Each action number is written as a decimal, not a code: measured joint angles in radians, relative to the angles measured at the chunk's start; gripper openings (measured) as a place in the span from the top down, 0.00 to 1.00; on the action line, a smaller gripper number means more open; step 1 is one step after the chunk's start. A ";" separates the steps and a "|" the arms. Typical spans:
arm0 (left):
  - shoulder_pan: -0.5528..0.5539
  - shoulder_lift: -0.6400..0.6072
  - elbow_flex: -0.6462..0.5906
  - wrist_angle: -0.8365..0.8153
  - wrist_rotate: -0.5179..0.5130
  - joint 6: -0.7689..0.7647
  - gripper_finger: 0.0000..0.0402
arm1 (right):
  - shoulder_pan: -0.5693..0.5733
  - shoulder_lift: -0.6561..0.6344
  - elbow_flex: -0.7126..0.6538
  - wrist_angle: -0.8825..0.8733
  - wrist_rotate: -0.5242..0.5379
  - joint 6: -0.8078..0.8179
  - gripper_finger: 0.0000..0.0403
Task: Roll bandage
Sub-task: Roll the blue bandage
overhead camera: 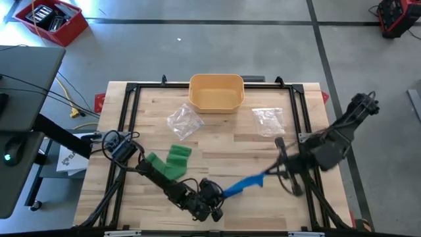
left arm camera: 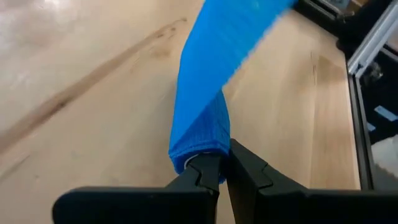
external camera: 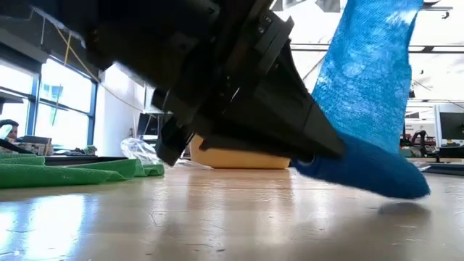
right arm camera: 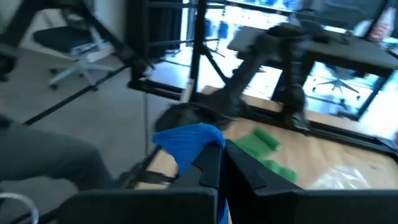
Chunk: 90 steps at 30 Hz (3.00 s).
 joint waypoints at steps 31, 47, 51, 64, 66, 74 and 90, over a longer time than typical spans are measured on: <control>0.056 -0.403 0.000 -0.379 -0.522 0.351 0.98 | 0.089 0.741 0.143 -0.261 -0.044 0.286 1.00; -0.050 -0.411 0.000 0.051 -0.493 0.759 0.98 | -0.115 0.801 0.142 -0.213 0.008 0.033 0.95; -0.062 -0.411 0.000 0.012 -0.490 0.711 0.98 | -0.096 0.760 0.142 -0.222 -0.073 0.057 0.81; -0.051 -0.397 0.000 -0.195 -0.490 0.546 0.98 | 0.010 0.570 0.109 -0.390 -0.103 0.260 0.59; -0.045 -0.376 0.000 -0.209 -0.480 0.524 0.98 | 0.016 0.558 0.070 -0.331 -0.102 0.262 0.59; -0.046 -0.333 0.000 -0.213 -0.393 0.515 0.98 | -0.013 0.547 -0.066 -0.263 -0.098 0.363 0.59; -0.060 -0.092 0.006 0.014 0.082 0.497 0.98 | -0.114 0.357 -0.514 0.299 -0.042 0.614 0.59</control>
